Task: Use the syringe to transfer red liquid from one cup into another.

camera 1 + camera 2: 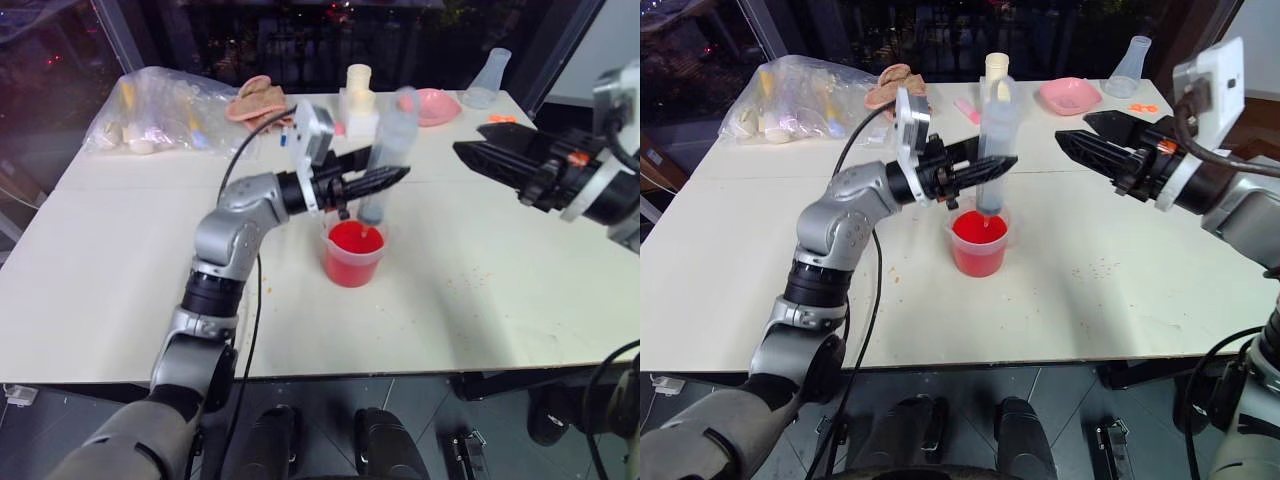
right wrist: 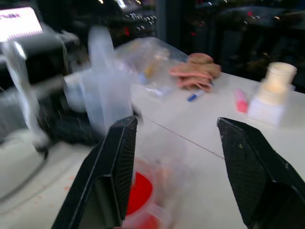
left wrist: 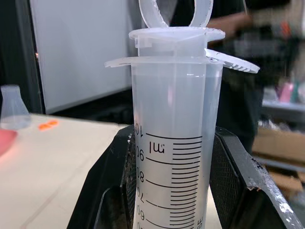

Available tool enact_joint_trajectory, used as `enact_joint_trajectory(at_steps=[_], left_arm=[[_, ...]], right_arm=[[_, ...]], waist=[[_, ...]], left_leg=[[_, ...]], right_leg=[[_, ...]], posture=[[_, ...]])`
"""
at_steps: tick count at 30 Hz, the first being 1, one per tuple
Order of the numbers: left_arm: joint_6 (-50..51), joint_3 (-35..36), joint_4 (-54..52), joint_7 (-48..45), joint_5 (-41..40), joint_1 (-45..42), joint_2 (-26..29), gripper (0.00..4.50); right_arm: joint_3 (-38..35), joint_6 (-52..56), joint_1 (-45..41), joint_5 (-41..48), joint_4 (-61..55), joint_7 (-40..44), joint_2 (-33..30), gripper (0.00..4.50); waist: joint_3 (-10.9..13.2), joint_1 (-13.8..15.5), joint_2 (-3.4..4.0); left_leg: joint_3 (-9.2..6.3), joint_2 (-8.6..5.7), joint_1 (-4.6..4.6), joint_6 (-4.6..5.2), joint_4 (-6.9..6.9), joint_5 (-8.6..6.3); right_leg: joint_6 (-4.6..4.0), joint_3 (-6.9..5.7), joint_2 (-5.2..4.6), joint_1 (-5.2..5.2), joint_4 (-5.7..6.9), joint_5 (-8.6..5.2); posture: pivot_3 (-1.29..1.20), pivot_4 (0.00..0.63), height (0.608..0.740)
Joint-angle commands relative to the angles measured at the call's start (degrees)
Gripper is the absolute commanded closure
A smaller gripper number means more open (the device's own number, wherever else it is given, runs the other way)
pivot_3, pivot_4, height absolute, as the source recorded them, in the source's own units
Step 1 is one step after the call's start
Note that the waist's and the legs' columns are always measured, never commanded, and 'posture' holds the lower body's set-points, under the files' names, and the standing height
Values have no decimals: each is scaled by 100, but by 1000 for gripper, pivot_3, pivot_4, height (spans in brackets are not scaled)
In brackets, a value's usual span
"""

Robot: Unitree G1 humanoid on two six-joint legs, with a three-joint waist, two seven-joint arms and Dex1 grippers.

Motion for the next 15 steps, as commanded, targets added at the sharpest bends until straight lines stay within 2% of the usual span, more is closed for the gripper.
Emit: enact_joint_trajectory(at_steps=[1,10,15], left_arm=[[-408,-54,39,-72,98,67,25,2969],[-821,-124,413,-74,277,115,4,2969],[-958,-183,516,-95,323,135,18,2969]], right_arm=[[144,-85,-186,169,-69,-636,341,1773],[565,-163,-284,536,-229,-1356,880,1773],[617,-148,-407,1059,-254,-1450,800,1773]], waist=[[0,0,0],[0,-1,0],[0,-6,0]], left_leg=[[0,0,0,0,1,0],[0,0,-1,4,1,-1],[0,0,-1,5,0,-1]], right_leg=[[0,0,0,1,0,0],[0,-3,1,1,-2,0],[0,-3,3,1,-1,0]], posture=[[0,150,740],[0,150,740],[0,150,740]])
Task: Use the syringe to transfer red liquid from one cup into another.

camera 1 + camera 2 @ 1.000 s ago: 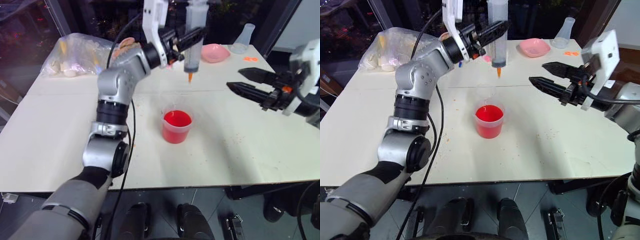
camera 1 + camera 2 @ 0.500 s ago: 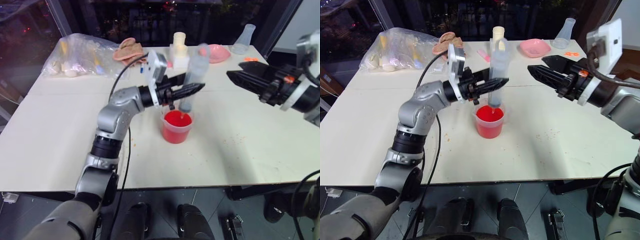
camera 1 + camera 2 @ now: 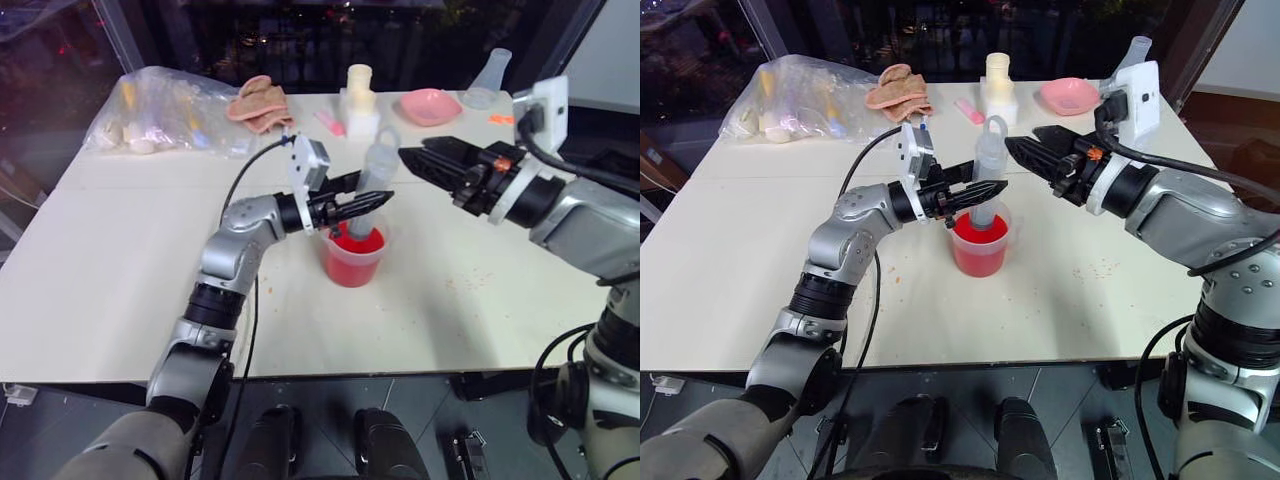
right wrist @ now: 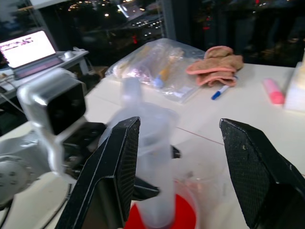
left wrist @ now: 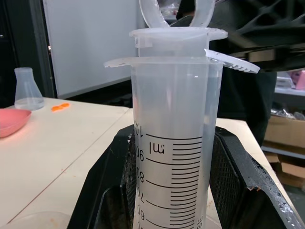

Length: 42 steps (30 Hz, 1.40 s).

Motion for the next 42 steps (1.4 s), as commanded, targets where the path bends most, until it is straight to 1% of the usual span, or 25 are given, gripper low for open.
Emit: enact_joint_trajectory(at_steps=[1,6,11,17,20,22,23,24,29,34,38,42], left_arm=[[-181,-39,-45,-59,18,-61,-32,2969],[-276,-66,62,-60,48,-99,-53,2969],[-270,-74,35,-60,25,-132,-79,2969],[-245,-57,-20,-41,2,-158,-115,2969],[-254,-70,-55,-37,3,-143,-128,2970],[-254,-74,-75,-27,4,-129,-141,2970],[-250,-71,-78,-24,1,-126,-146,2970],[-256,-72,-76,-21,5,-125,-153,2970],[-258,-64,-82,3,-13,-146,-173,2970],[-283,-66,-49,3,-6,-129,-195,2970],[-366,-122,17,-24,40,-3,-241,2970],[-433,-167,102,-26,91,74,-301,2970]], right_arm=[[-69,-120,-192,443,-238,-27,-130,1773],[31,-212,-173,720,-289,-119,-212,1773],[387,-393,-187,315,-293,-223,-154,1773],[570,-548,-139,-48,-197,-168,-138,1773],[625,-617,-170,-180,-140,-121,-110,2650],[663,-633,-190,-254,-123,-97,-89,3676],[681,-635,-199,-297,-117,-91,-77,4106],[691,-638,-202,-332,-111,-80,-68,4385],[757,-639,-206,-474,-116,8,-39,4385],[762,-624,-238,-422,-114,40,23,4385],[528,-698,-491,-158,67,-13,85,4385],[424,-714,-700,-58,220,-7,2,4385]], waist=[[0,4,0],[0,4,0],[0,-1,0],[0,4,0],[0,4,0],[0,4,0],[0,4,0],[0,5,0],[0,1,0],[0,5,0],[0,-1,0],[0,5,0]], left_leg=[[0,1,0,0,0,0],[0,1,0,2,1,-1],[0,1,0,3,1,-1],[0,2,0,3,1,-1],[0,2,0,3,1,-1],[0,2,0,3,1,-1],[0,2,0,3,1,-1],[0,2,0,3,1,-1],[-1,2,0,3,0,-1],[0,2,0,3,0,-1],[0,2,0,3,0,-1],[-1,3,0,3,-1,-1]], right_leg=[[0,-1,0,0,0,0],[0,-1,0,2,-1,0],[0,-1,0,2,-1,0],[0,-2,1,2,-1,0],[0,-2,1,2,-1,0],[0,-2,1,2,-2,0],[0,-2,1,2,-2,0],[0,-2,1,2,-2,0],[0,-2,2,2,-2,0],[0,-2,2,2,-3,0],[0,-2,2,2,-3,0],[0,-3,2,1,-3,0]], posture=[[0,150,740],[0,150,740],[0,150,740],[0,150,740],[0,150,740],[0,150,740],[0,150,740],[0,150,740],[0,150,740],[0,150,740],[0,150,740],[0,150,740]])
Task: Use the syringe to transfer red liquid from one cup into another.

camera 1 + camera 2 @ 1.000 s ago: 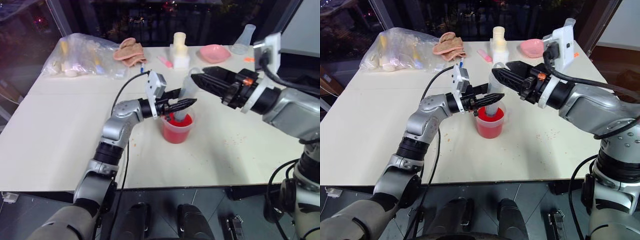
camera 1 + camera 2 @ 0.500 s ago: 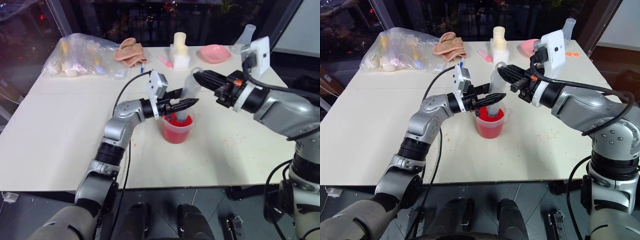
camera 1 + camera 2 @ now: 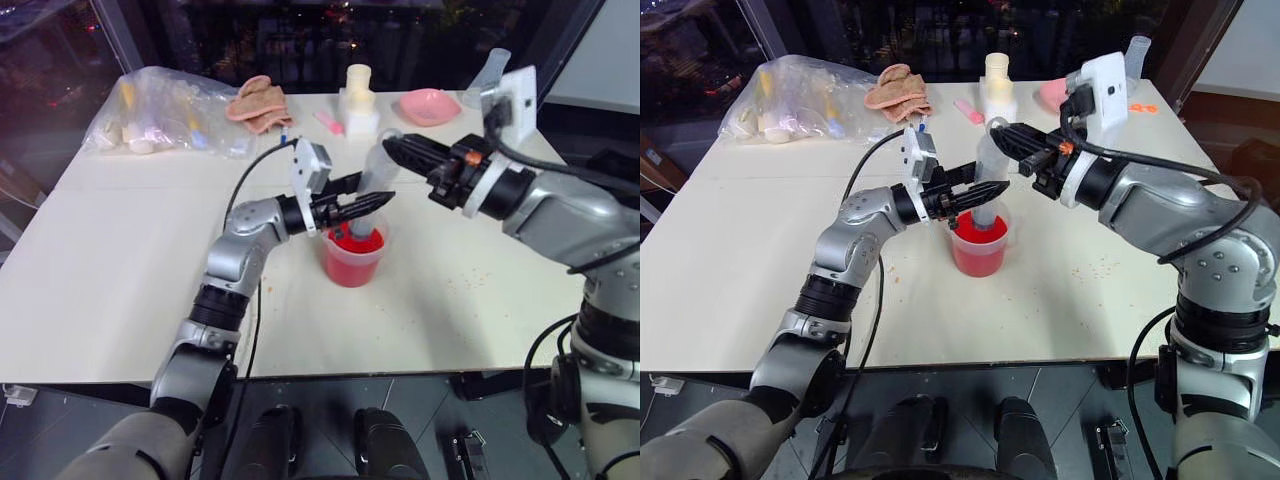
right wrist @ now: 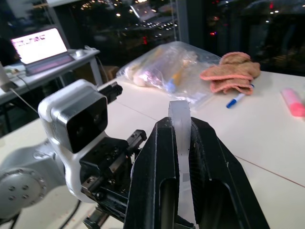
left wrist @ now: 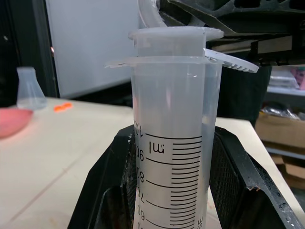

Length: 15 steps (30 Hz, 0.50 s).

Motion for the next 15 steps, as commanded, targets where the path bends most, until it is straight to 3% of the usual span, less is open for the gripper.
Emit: enact_joint_trajectory(at_steps=[1,15], left_arm=[[-99,-181,-58,-81,56,81,-86,2970],[-75,-320,-116,-62,143,445,-140,2970]], right_arm=[[-359,-176,-383,146,7,16,-74,4385],[-459,-107,-765,267,290,66,-245,4385]], waist=[[0,1,0],[0,1,0]], left_leg=[[0,0,0,0,0,0],[0,1,-1,2,-1,-1]], right_leg=[[0,0,0,0,-1,0],[0,0,-2,0,-2,0]], posture=[[0,150,740],[0,150,740]])
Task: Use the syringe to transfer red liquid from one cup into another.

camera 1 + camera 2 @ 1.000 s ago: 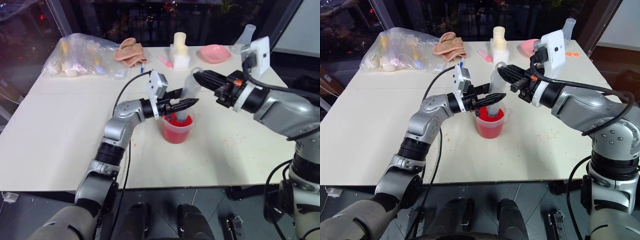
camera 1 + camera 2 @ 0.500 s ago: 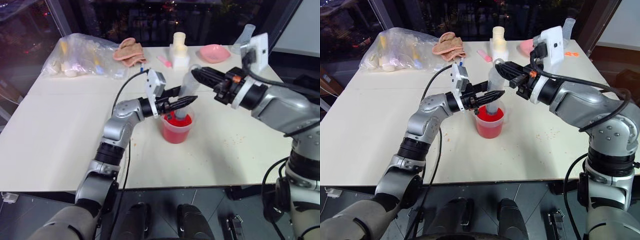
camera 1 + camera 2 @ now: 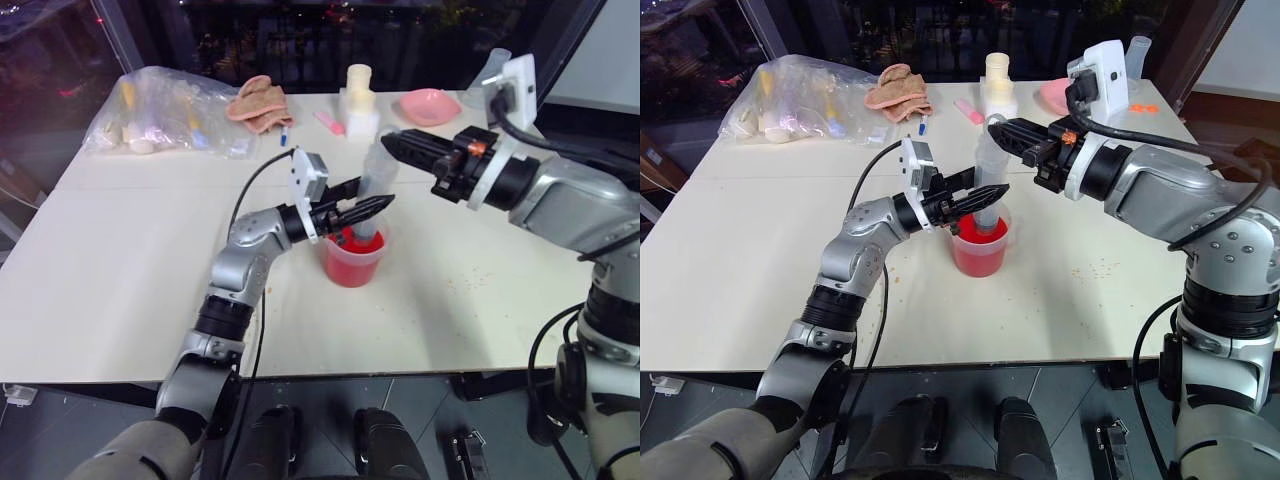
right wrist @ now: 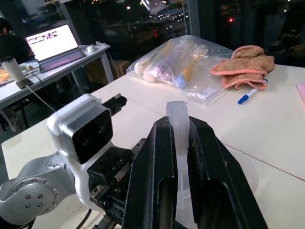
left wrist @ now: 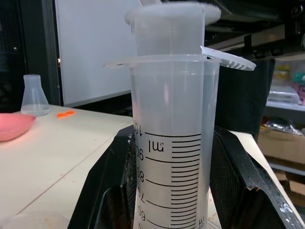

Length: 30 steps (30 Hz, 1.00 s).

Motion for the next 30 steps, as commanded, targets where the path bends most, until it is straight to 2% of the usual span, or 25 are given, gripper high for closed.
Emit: enact_joint_trajectory(at_steps=[1,9,14,18,20,26,30], left_arm=[[70,-327,-85,-101,141,136,-18,2970],[105,-288,-124,-9,106,85,-33,2970],[213,-37,-191,176,-62,-257,-73,2970],[391,156,-272,365,-244,-561,-116,2970],[435,204,-326,417,-301,-655,-117,2970],[612,312,-464,510,-430,-753,-71,2970],[748,514,-537,739,-591,-828,-85,2970]], right_arm=[[-469,-346,-531,39,-38,-49,-90,4385],[-495,-344,-637,67,40,-37,-123,4385],[-453,-350,-380,131,-135,-85,-5,4385],[-455,-248,-176,437,-290,-126,38,2977],[-458,-239,-124,487,-311,-177,18,1944],[-734,-200,77,1030,-274,-156,-217,1944],[-1156,-265,337,1708,-190,-39,-603,1944]], waist=[[0,2,0],[0,2,0],[0,3,0],[1,5,-1],[1,4,-1],[1,1,-1],[1,8,-2]], left_leg=[[0,0,0,0,0,0],[0,0,0,0,0,0],[0,0,-1,1,-1,0],[-1,0,-2,1,-1,-1],[-1,0,-2,2,-2,-1],[0,0,-2,3,-3,-2],[-2,0,-3,4,-3,-2]], right_leg=[[0,0,0,0,0,0],[0,0,0,0,-2,0],[0,0,-1,0,-3,0],[0,-1,-1,0,-3,0],[0,-2,-1,0,-5,0],[0,-1,0,0,-5,0],[0,-3,-1,2,-8,0]], posture=[[0,150,740],[0,150,740],[0,150,740],[0,150,740],[0,150,740],[0,150,740],[0,150,740]])
